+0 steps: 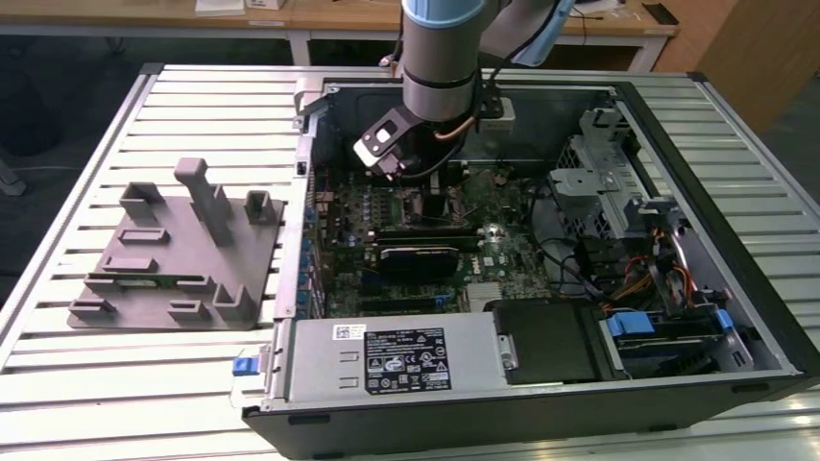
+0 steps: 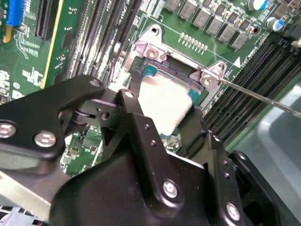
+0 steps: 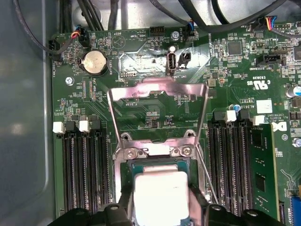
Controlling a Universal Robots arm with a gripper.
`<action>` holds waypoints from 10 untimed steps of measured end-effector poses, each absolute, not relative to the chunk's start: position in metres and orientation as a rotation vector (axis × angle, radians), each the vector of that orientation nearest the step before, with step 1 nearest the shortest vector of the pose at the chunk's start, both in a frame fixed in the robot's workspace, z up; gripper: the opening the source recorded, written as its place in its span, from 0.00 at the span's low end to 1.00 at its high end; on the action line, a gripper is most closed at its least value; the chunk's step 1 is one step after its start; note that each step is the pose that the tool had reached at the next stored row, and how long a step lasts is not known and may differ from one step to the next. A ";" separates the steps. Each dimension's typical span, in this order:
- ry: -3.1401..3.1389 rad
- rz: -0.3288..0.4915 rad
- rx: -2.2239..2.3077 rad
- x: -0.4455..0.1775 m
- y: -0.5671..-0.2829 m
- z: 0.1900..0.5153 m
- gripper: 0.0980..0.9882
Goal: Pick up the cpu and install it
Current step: 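Place the cpu into insertion slot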
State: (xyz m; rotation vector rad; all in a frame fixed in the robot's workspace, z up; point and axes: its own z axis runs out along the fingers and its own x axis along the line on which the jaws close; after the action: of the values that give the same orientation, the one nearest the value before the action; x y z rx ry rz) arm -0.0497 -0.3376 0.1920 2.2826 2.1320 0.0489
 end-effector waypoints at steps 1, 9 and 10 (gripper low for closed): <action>2.132 0.048 2.282 -0.050 -0.338 0.192 0.57; 2.132 0.047 2.282 -0.050 -0.338 0.200 0.57; 2.132 0.047 2.282 -0.050 -0.338 0.201 0.57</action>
State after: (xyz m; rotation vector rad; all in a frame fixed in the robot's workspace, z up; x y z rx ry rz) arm -0.0498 -0.3378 0.2014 2.2823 2.1319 0.0469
